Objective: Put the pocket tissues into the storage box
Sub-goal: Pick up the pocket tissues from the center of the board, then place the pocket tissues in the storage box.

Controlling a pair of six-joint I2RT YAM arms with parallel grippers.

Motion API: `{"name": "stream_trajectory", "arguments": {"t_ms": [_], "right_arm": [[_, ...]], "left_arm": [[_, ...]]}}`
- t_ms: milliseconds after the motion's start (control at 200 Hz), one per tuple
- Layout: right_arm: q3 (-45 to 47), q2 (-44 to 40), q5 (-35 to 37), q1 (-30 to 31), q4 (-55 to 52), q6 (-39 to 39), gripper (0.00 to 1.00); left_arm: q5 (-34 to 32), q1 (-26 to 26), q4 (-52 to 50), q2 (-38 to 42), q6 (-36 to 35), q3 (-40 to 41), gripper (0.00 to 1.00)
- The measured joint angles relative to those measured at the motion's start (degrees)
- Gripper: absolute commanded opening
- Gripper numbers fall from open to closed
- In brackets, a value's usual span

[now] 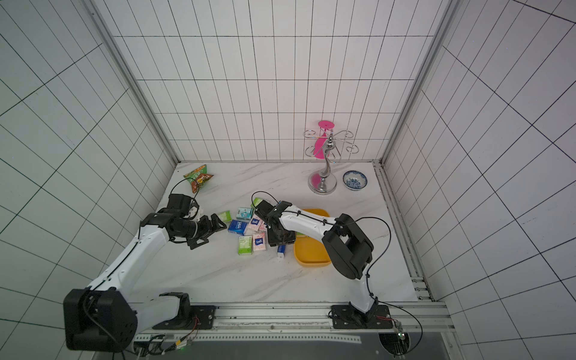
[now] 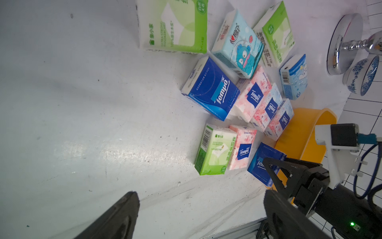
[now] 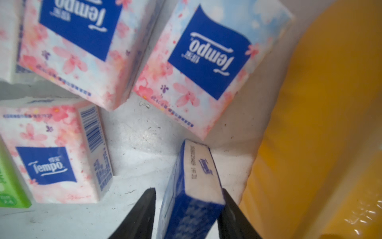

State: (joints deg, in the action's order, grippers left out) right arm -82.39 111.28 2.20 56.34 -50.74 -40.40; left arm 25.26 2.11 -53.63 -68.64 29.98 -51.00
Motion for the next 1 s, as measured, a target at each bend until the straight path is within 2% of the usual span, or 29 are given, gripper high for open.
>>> {"name": "stream_trajectory", "arguments": {"t_ms": [150, 330, 710, 869, 999], "right_arm": [[0.0, 0.0, 0.2, 0.0, -0.1, 0.0, 0.28], [-1.8, 0.0, 0.0, 0.0, -1.6, 0.3, 0.22], [-7.5, -3.5, -1.7, -0.1, -6.4, 4.3, 0.22], [-9.7, -8.1, -1.8, -1.5, -8.8, 6.9, 0.22], [-9.7, -11.3, -1.9, -5.5, -11.0, 9.7, 0.21]], "left_arm": [[-0.1, 0.0, 0.0, 0.0, 0.0, 0.0, 0.97], [-0.2, 0.0, 0.1, 0.1, 0.2, 0.4, 0.97], [-0.1, 0.7, 0.3, 1.1, 1.3, 1.5, 0.97], [-0.3, 4.2, 0.5, 1.0, 1.7, 1.5, 0.97], [-1.7, 9.4, 0.7, 0.2, 2.5, 0.6, 0.97]]}}
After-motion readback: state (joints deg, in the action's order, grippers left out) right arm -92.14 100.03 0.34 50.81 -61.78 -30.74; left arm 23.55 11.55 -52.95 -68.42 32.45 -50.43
